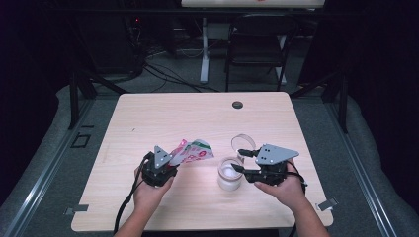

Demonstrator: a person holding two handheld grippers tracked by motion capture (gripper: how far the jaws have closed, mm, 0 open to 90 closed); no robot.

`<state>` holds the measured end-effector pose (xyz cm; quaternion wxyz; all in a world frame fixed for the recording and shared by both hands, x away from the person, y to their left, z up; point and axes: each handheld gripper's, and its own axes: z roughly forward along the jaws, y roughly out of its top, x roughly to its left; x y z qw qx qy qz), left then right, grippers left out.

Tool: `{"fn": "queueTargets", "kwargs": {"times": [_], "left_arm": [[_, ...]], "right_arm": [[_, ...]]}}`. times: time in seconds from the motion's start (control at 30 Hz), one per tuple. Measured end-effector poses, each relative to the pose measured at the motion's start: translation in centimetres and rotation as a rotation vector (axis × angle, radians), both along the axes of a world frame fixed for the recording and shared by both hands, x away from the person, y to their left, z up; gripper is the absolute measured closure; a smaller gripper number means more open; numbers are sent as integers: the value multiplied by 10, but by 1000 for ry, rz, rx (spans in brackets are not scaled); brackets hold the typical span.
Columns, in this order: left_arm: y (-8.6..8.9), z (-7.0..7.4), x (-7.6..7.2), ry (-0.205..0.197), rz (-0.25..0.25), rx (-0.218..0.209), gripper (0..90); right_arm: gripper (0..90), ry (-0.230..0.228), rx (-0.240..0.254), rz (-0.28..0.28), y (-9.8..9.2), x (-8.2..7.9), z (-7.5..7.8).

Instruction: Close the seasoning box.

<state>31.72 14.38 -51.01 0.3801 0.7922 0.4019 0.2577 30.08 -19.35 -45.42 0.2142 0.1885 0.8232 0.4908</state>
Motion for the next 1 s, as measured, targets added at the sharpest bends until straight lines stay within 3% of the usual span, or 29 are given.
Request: {"fn": "queueTargets", "kwargs": {"times": [0.13,0.3,0.6,0.9,1.0], "left_arm": [[10,1,-2,-1,20,12,668],[25,2,-5,-7,60,11,668],[57,-6,-9,11,140,8,668],[92,-16,-12,-6,281,-14,665],[104,-22,-11,7,327,-27,665]], "right_arm": [[535,10,6,1,-1,0,0],[542,21,29,-6,-4,0,2],[529,27,25,-11,-2,1,0],[524,30,34,-22,-3,1,0],[524,33,34,-19,-4,1,-1]]}}
